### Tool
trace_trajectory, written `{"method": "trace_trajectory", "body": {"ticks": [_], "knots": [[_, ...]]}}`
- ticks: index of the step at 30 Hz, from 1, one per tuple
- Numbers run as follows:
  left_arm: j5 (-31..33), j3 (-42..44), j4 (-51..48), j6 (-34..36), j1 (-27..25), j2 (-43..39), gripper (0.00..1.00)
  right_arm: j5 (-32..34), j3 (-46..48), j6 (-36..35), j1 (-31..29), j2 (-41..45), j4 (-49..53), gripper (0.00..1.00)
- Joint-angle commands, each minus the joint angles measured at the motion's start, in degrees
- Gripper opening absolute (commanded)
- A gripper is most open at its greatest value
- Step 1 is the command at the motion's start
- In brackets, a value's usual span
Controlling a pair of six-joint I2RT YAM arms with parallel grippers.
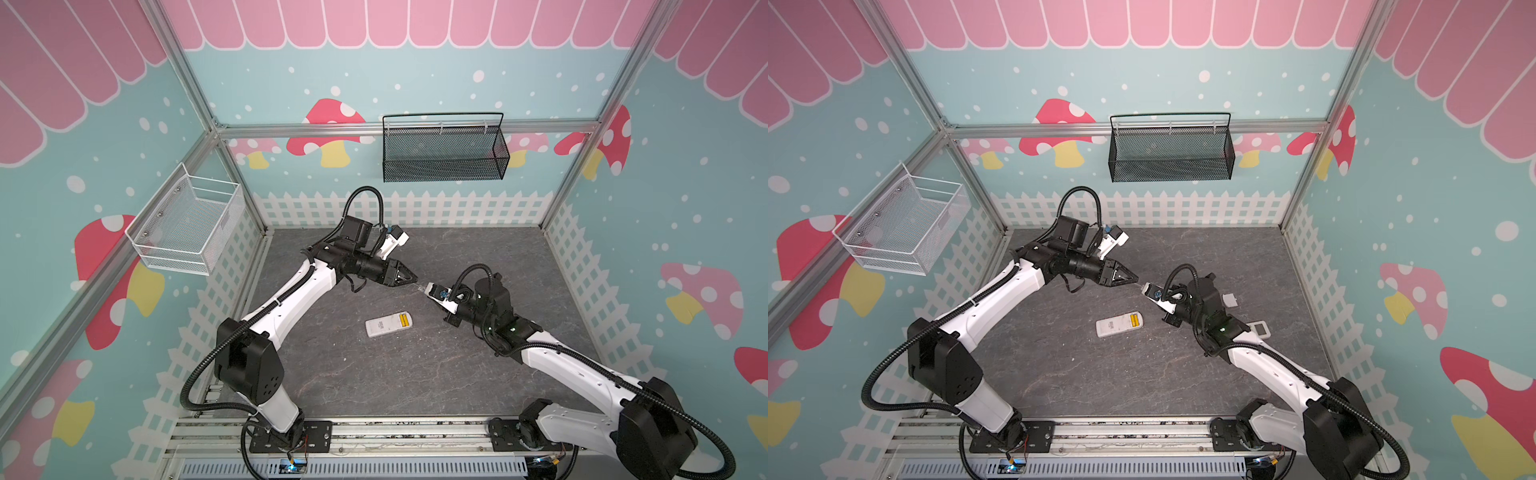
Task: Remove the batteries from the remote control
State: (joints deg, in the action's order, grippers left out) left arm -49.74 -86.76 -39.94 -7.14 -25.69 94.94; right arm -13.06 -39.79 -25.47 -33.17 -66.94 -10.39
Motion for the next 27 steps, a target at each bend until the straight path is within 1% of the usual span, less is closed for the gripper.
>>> {"method": "trace_trajectory", "body": {"ticks": [1,3,5,7,8,10,11,12,14,16,18,20,23,24,25,27], "knots": [[-2.0,1.2,0.7,1.2,-0.3,-1.6,0.33,-0.8,-1.1,0.4,-0.4,0.8,-2.0,0.00],[-1.7,2.2,1.2,1.3,-0.3,-1.8,0.37,-0.7,-1.2,0.2,-0.4,0.4,-2.1,0.00],[-0.7,2.4,1.0,1.5,-0.3,-1.9,0.35,-0.6,-1.9,0.7,-0.4,0.0,-0.9,0.00],[-0.6,2.3,0.7,1.7,-0.4,-2.1,0.26,-0.8,-1.9,1.0,-0.4,0.4,-0.8,0.00],[-0.7,2.5,0.8,1.8,-0.3,-2.3,0.20,-1.1,-1.6,1.0,-0.5,0.5,-1.4,0.00],[-0.9,3.1,1.8,1.4,-0.3,-2.4,0.04,-1.4,-1.4,0.7,-0.5,0.2,-1.7,0.00],[-0.8,3.3,1.9,1.4,-0.3,-2.3,0.00,-1.3,-1.9,0.9,-0.4,-0.2,-1.4,0.00],[-0.6,3.3,1.7,1.6,-0.2,-2.4,0.00,-1.1,-2.3,1.5,-0.4,-0.4,-1.1,0.00],[-0.3,3.7,1.3,2.2,0.1,-3.1,0.00,-1.0,-2.5,2.8,-0.4,-0.1,-1.1,0.04],[-0.6,5.1,1.8,2.1,0.9,-4.1,0.00,-1.0,-1.8,3.5,-0.4,0.6,-1.6,0.12],[-1.3,6.4,3.5,0.8,1.9,-4.9,0.00,-0.1,-0.7,4.6,-0.4,1.7,-2.0,0.21],[-0.8,7.0,4.2,0.0,4.1,-5.7,0.00,1.6,0.3,6.7,-0.5,3.4,-2.3,0.32],[-2.0,8.1,5.5,-0.5,6.3,-7.2,0.00,3.4,3.0,8.8,-0.5,6.8,-4.8,0.62],[-2.7,8.9,7.2,-1.9,7.3,-7.6,0.00,4.4,4.1,10.0,-0.4,7.8,-6.1,0.69],[-3.5,9.6,8.9,-3.7,8.2,-7.8,0.00,6.1,4.7,11.9,-0.4,8.5,-7.3,0.72],[-4.7,10.5,11.5,-6.9,10.4,-8.2,0.00,11.4,5.4,19.9,-0.3,9.2,-8.6,0.71]]}}
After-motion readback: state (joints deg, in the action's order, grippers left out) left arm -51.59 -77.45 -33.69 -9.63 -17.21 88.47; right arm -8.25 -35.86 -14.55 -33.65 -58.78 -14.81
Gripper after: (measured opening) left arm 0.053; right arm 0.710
